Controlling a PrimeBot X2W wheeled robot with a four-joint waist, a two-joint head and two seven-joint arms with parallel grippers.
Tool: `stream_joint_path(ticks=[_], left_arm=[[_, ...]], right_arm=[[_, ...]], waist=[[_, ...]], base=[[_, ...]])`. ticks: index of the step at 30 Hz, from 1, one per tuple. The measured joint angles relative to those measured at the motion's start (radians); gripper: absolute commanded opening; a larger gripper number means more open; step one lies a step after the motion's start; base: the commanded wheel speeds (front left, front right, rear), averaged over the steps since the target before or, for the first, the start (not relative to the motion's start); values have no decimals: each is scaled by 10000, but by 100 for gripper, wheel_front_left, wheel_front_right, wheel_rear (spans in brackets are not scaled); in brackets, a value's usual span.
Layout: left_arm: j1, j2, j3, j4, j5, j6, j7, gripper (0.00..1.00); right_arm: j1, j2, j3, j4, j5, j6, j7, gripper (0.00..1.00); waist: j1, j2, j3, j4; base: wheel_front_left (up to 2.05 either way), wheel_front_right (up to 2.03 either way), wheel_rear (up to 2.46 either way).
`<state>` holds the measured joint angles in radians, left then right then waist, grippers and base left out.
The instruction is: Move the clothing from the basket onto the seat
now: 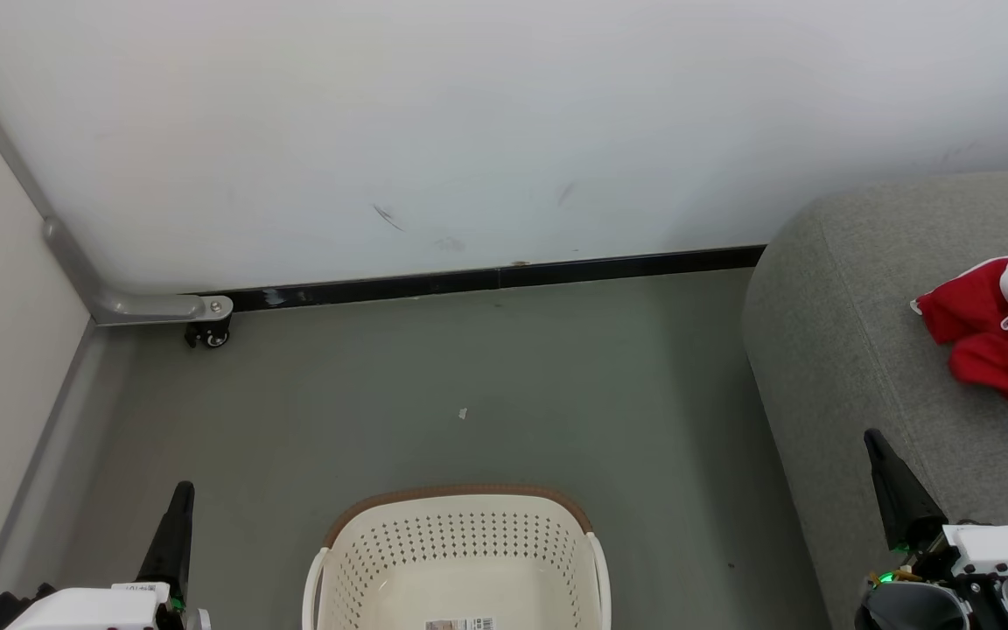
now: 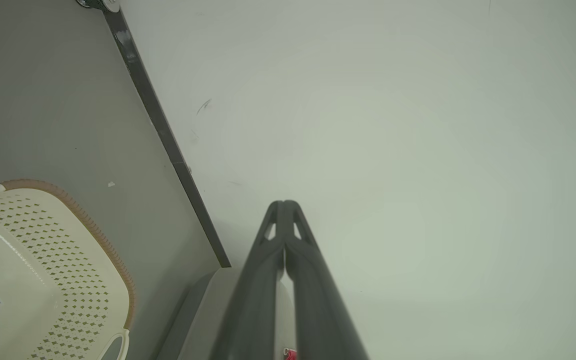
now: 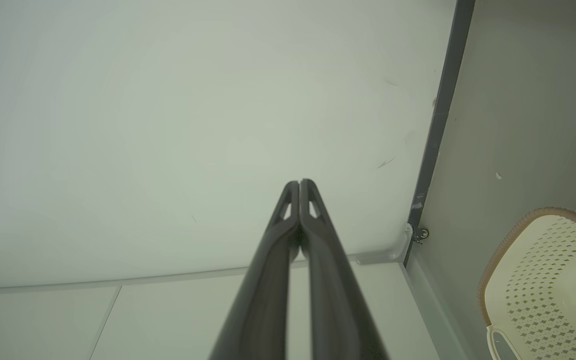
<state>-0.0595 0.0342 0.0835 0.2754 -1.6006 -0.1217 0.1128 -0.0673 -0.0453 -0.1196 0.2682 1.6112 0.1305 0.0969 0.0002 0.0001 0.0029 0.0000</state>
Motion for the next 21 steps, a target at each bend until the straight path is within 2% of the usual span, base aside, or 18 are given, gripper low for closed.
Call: stream_joint_path(ticks=[21], left_arm=[[0, 0, 0, -2, 0, 0, 0, 0]], right_arm=[[0, 4, -2, 0, 0, 0, 0, 0]], waist=[[0, 0, 0, 0]], base=[[0, 0, 0]])
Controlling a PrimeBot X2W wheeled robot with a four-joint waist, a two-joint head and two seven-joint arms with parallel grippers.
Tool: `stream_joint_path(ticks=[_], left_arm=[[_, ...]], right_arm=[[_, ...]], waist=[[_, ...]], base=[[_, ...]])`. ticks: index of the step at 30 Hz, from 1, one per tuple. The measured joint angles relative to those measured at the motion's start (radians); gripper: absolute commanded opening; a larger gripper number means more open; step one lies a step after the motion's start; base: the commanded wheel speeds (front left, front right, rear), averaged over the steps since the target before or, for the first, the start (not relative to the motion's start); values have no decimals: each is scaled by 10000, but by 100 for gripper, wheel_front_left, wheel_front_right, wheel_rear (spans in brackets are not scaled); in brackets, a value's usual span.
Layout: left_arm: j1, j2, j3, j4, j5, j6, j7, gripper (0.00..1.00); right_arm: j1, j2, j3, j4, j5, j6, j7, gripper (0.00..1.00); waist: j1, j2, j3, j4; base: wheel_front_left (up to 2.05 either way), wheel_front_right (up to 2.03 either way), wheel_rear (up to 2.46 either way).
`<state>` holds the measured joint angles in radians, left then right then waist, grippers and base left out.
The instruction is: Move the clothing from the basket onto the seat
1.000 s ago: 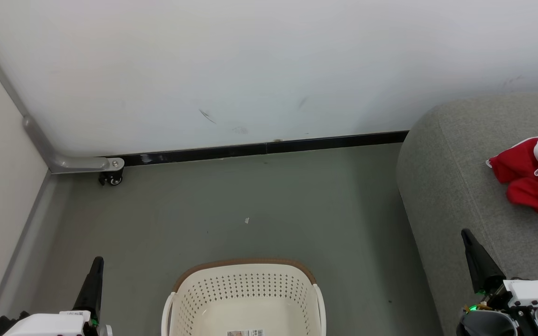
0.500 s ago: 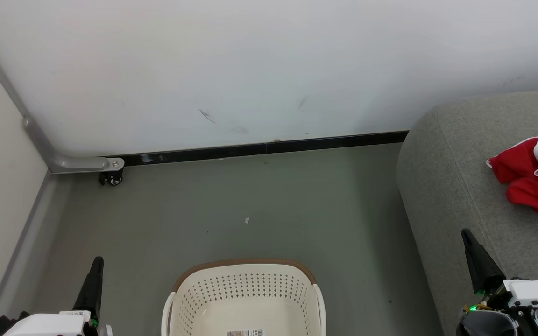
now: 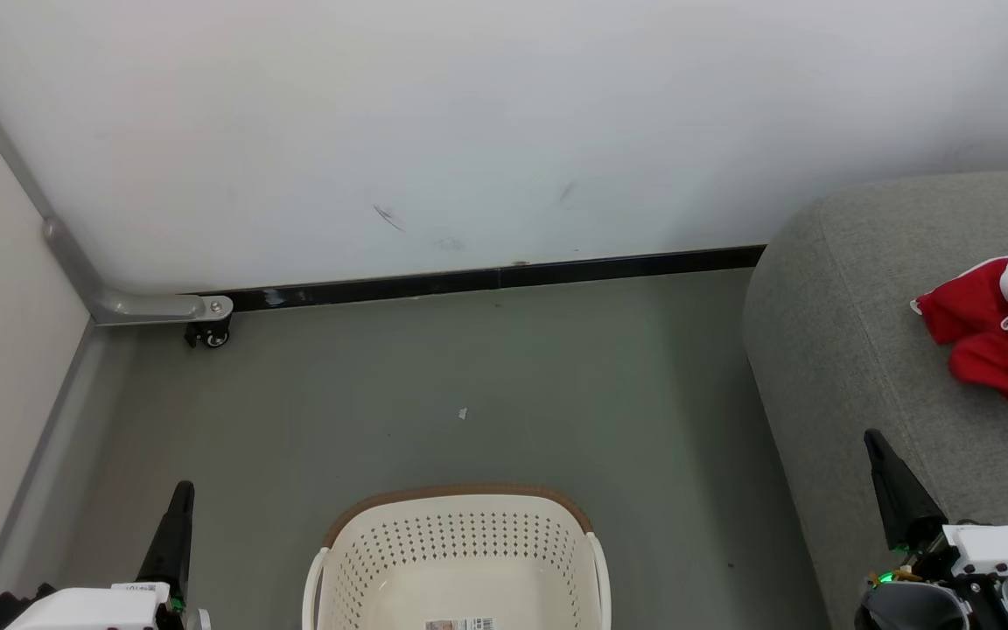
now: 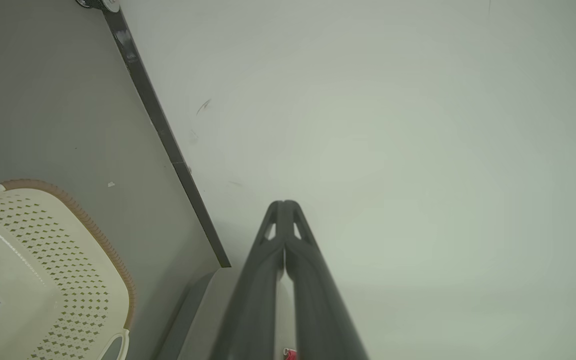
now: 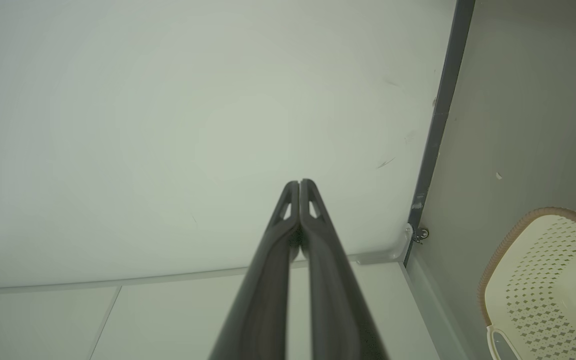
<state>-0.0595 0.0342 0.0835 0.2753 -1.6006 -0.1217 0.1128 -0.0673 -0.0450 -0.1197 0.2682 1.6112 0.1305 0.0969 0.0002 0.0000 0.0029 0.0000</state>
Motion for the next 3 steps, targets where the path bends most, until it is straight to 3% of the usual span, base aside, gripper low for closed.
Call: stream_joint_path(ticks=[3], left_arm=[[0, 0, 0, 0, 0, 0, 0, 0]], right_arm=[[0, 0, 0, 0, 0, 0, 0, 0]], waist=[[0, 0, 0, 0]], base=[[0, 0, 0]])
